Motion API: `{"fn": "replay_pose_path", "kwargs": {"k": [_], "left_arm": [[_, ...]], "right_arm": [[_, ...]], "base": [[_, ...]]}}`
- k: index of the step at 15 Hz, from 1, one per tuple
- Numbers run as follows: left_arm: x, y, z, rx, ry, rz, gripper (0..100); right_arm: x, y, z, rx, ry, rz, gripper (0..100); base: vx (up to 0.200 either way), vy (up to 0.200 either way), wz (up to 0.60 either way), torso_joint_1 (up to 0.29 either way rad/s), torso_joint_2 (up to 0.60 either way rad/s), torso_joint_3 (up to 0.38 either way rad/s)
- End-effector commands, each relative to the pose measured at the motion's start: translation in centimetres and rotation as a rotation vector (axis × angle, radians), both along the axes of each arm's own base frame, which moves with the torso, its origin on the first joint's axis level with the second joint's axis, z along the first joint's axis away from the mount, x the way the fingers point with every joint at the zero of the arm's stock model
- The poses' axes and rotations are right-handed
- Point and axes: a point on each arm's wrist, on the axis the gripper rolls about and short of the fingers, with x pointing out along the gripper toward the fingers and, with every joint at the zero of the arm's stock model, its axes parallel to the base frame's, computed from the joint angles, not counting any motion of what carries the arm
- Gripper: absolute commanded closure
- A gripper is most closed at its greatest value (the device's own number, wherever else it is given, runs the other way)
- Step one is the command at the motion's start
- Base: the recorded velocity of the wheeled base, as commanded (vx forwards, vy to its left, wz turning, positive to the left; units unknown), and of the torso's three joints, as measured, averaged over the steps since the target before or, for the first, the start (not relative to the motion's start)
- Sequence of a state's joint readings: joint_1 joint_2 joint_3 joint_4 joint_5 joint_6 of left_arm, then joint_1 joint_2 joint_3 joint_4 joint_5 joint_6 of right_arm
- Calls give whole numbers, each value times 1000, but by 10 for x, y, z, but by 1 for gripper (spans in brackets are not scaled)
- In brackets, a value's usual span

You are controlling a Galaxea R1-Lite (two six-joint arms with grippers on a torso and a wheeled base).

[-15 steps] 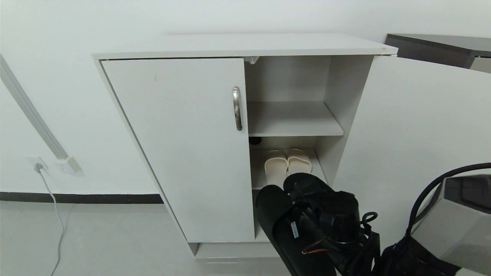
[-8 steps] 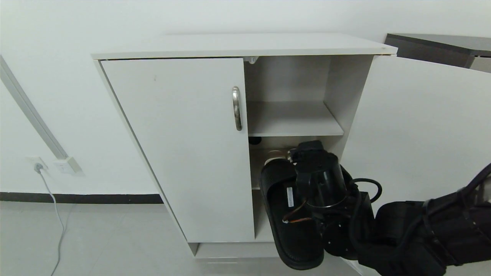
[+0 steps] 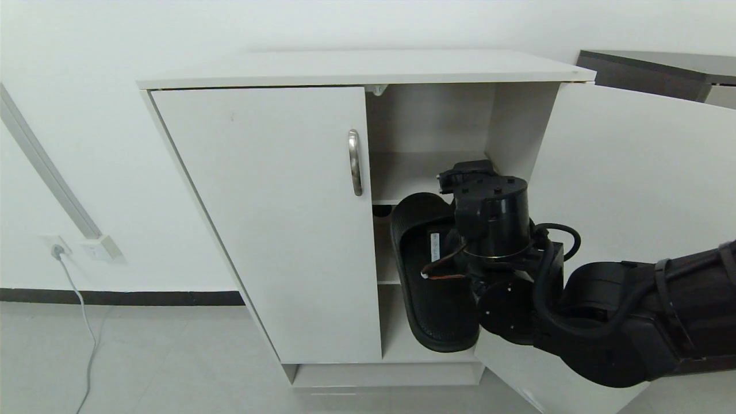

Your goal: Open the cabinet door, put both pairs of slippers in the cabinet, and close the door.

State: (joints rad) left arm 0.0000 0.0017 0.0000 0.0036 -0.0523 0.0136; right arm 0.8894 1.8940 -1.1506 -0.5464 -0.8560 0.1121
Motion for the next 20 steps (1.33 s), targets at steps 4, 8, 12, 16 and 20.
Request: {"fn": "replay_pose_path", "kwargs": {"k": [4,8,12,16,20], "left_arm": [[0,0,0,0,1,0,100],[0,0,0,0,1,0,100],[0,0,0,2,1,0,100],[0,0,0,0,1,0,100],[0,0,0,-1,2,0,100]], "right_arm": [[10,-6,7,20,-15,-24,100],[14,-8,8,15,-10,-32,100],[18,-10,7,15,-9,-45,100],[23,-11,7,19,-11,-48,100],[42,-7,4,-1,20,-54,100]], "base": [[0,0,0,0,0,0],[150,0,0,-4,-1,2],[200,0,0,2,6,4],[100,0,0,1,0,1],[0,0,0,0,0,0]]}}
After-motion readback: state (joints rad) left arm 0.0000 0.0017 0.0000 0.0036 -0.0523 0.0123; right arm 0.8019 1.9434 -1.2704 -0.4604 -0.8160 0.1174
